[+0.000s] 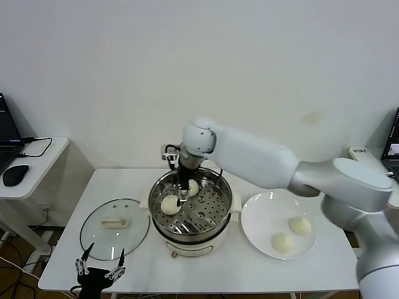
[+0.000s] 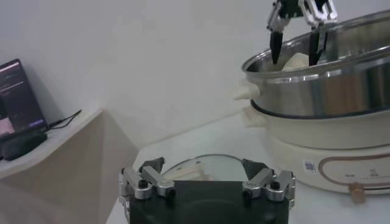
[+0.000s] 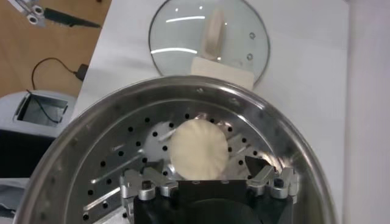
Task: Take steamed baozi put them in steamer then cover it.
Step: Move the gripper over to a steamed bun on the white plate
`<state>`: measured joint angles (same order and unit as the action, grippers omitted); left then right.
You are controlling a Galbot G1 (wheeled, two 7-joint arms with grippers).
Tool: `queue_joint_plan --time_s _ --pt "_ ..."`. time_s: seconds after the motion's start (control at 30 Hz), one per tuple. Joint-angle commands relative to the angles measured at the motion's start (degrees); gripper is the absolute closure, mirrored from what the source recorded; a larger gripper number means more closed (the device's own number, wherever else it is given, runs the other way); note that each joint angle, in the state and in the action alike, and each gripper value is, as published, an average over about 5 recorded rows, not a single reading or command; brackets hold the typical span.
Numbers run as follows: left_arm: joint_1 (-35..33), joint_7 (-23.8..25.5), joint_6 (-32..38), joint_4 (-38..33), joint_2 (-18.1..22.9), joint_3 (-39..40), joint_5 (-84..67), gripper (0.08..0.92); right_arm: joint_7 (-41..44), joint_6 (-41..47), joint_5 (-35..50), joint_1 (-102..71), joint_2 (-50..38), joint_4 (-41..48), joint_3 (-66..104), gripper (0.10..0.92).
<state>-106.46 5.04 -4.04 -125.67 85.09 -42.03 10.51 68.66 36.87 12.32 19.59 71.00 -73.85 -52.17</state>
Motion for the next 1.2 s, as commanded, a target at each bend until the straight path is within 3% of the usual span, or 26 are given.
queue_joint_plan --time_s 0.03,0.27,0.47,0.77,1.2 --pt "-0.33 0.10 -0.07 -0.44 0.02 -0.02 0.02 0.177 3.71 -1.97 0.55 2.10 -15.74 -13.19 2.91 0.203" --pt "-0.78 0.04 -0.05 0.06 -0.15 0.06 0.01 0.177 7.36 -5.14 -0.37 1.21 -31.95 -21.08 6.26 0.203" --pt "-0.34 0.23 -0.09 0.56 -0.39 0.15 -0.08 0.177 8.57 -6.81 -7.10 -2.41 -39.38 -22.36 4.75 0.203" --pt "-0.47 0.30 -0.12 1.70 0.00 0.29 0.10 0.177 8.48 -8.11 -16.92 -14.03 -39.43 -19.50 4.61 0.203" --pt "-0.09 0.39 -0.14 3.01 0.46 -0.38 0.33 0.177 7.56 -7.39 -18.28 -23.07 -37.20 -14.25 6.62 0.203"
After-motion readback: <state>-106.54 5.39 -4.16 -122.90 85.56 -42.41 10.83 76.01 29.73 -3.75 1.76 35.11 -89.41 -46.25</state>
